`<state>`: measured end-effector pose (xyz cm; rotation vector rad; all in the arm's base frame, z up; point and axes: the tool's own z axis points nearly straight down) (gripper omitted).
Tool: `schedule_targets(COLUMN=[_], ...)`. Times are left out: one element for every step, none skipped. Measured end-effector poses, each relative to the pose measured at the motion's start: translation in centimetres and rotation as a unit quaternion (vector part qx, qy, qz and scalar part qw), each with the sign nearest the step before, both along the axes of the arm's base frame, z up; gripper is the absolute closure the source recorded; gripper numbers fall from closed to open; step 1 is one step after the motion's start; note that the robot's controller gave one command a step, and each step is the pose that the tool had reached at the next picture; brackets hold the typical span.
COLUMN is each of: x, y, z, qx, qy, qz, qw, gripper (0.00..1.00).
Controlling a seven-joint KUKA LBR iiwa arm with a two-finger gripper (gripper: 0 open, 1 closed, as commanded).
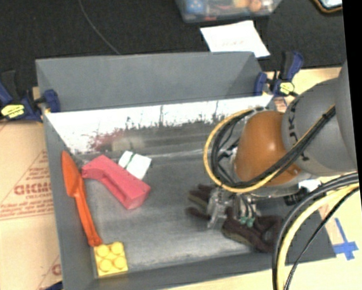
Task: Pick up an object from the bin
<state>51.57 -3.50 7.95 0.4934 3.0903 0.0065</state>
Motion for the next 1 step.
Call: schedule_targets(x=[0.08], y=[-0.04], z=[0.88], qx=[0.000], qy=[-0.0015], qz=[0.000], qw=[1.0000], gripper=[1.00])
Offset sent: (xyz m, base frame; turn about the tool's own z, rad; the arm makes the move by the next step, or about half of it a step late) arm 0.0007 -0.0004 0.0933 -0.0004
